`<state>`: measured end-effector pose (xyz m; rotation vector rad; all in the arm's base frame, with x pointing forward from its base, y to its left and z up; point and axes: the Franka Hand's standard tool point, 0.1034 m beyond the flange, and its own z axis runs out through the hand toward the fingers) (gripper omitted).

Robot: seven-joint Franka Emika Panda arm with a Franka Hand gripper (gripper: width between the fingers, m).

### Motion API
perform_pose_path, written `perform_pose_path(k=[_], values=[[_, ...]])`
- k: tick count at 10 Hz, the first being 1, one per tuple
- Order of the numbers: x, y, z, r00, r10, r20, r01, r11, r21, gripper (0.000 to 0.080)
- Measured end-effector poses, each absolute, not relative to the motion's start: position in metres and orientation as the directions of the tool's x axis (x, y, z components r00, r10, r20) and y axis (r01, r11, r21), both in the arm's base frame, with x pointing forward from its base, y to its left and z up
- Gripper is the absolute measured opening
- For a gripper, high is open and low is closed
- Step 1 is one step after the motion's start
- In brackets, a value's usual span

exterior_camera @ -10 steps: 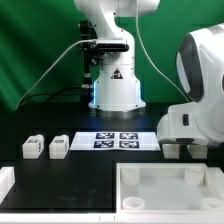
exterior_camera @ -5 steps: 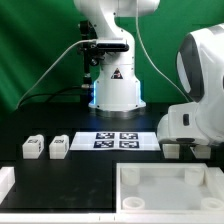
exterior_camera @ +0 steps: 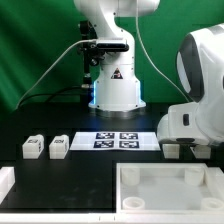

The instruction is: Assemble one leg

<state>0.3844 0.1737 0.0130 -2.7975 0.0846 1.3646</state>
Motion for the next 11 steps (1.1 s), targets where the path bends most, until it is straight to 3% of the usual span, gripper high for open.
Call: perform_pose_path(k=[1,3,6,8,11], values=[[0.386,0.173,0.015,0.617,-0.031,-0.787,-0.055,-0.998,-0.003,0.0291],[0.402,0.168,0.040,0.651,-0.024,-0.758,-0.052,-0.999,-0.013,0.0291],[0.467,0.151,0.099,0.736,0.026,-0.676,-0.029,-0.997,-0.069,0.0292],[0.491,0.145,0.153,0.872,0.010,-0.490,-0.021,-0.998,-0.058,0.0292],[0.498,0.149,0.149,0.978,-0.003,-0.206,-0.020,-0.996,-0.082,0.0292]])
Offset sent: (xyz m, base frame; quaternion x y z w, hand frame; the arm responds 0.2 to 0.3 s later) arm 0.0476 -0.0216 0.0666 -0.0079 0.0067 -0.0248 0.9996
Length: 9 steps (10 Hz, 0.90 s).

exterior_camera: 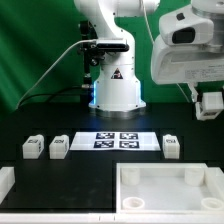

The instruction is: Assemble one leg

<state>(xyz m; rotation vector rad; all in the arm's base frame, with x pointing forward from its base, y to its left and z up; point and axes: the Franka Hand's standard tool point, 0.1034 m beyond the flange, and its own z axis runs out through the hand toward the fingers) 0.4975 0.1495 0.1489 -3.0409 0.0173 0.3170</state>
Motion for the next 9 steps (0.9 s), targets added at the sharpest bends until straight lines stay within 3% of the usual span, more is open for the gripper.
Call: perform_pose_path(k=[1,3,5,7,9], values=[[0.498,0.148,0.152,0.994,0.005,-0.109,-0.005,-0.996,-0.091,0.0292],[0.547,0.121,0.180,0.995,0.009,0.096,0.020,-0.994,-0.110,0.0293],[0.580,0.122,0.194,0.954,-0.013,0.300,0.027,-0.991,-0.129,0.0293],[0.574,0.125,0.191,0.871,-0.027,0.491,0.047,-0.989,-0.138,0.0293],[0.573,0.126,0.189,0.839,-0.033,0.544,0.053,-0.988,-0.142,0.0293]])
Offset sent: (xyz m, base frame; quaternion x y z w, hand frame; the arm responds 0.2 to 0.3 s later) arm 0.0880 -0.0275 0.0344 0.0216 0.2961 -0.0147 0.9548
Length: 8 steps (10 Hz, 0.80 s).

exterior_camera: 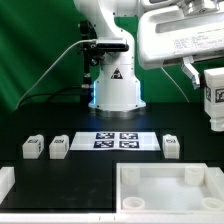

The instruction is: Assemble one leg

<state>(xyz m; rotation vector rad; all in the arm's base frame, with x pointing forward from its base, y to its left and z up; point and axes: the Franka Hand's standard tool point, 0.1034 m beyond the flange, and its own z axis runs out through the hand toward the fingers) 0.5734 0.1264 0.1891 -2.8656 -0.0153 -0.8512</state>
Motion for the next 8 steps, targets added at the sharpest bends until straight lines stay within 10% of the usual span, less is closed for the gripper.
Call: perform_pose_path(k=[8], values=[[0.613,0.118,0.124,0.820,0.014,0.573,0.066,-0.995,-0.070,0.0293]])
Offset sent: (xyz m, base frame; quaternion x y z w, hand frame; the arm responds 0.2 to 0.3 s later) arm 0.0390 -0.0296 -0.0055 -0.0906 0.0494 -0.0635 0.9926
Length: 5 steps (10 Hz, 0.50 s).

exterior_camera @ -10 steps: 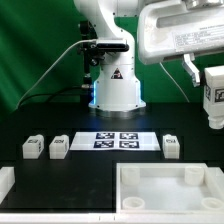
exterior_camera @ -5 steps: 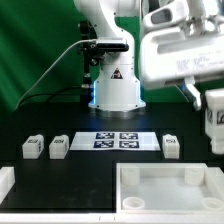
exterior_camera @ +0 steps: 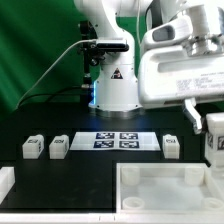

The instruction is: Assemble one leg

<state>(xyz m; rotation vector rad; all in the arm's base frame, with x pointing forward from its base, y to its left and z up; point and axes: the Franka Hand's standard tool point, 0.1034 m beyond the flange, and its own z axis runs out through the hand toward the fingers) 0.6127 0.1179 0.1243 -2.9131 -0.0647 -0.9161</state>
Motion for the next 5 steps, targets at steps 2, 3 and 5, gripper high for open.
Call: perform_pose_path(k=[2,3,5], values=[[0.614,0.111,0.114,0.823,0.020,0.568,0.066,-0.996,-0.061,0.0293],[0.615,0.107,0.110,0.825,0.017,0.564,0.061,-0.996,-0.059,0.0293],[0.616,0.107,0.103,0.830,0.017,0.558,0.060,-0.997,-0.058,0.0293]])
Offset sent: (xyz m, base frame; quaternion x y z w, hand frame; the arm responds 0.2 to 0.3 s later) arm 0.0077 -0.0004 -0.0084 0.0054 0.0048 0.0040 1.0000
